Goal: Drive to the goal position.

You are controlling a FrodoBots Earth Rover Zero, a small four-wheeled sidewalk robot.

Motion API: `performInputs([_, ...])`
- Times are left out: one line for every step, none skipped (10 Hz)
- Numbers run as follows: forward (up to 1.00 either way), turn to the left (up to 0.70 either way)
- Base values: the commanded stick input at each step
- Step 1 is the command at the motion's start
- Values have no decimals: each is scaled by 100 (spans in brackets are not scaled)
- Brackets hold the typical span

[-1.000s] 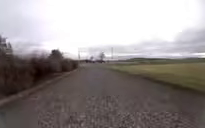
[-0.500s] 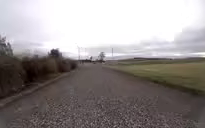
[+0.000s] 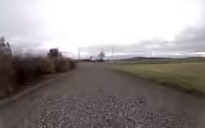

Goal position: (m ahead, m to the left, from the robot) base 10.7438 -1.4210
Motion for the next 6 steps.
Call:
performInputs([100, 0])
performInputs([100, 0])
performInputs([100, 0])
performInputs([100, 0])
performInputs([100, 0])
performInputs([100, 0])
